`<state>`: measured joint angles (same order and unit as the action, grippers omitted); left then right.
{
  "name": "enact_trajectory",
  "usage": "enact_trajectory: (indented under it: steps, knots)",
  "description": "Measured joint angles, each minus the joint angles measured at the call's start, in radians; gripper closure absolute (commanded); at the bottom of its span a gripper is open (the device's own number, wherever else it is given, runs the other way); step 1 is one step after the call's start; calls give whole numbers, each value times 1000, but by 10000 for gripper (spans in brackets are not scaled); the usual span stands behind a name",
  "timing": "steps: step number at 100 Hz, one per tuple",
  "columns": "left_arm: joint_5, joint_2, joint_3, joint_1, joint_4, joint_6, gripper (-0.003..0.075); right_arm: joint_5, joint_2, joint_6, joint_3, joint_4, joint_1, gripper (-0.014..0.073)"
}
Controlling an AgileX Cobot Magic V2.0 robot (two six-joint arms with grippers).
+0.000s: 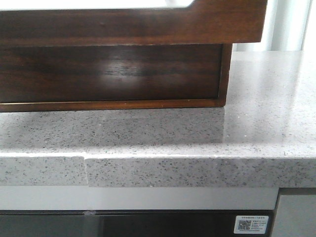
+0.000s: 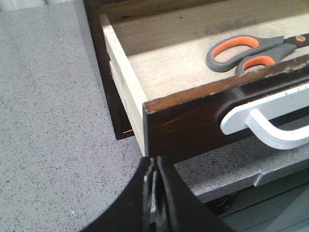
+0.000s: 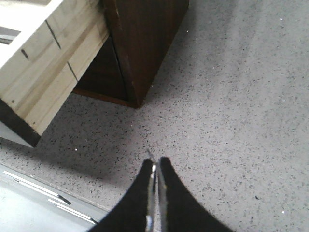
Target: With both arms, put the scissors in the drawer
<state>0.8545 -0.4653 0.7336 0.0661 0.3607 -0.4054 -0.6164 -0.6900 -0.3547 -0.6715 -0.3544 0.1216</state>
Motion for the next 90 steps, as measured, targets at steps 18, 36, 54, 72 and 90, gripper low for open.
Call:
enact_trajectory:
  steps: [18,36,54,72,90]
  knots:
    - [0,0,0,0,0,0,741,-2,0,0,0,0,0,662]
    - [0,2,0,24,0,0,741,-5,0,1,0,-1,0,662]
    - [-73,106,-112,42,0,0,741,-5,2,1,0,-1,0,662]
    - [-325,325,-375,8,-17,0,741,-5,2,1,0,-1,0,662]
    - [-551,466,-636,-5,-73,75,741,-7,2,1,0,-1,0,662]
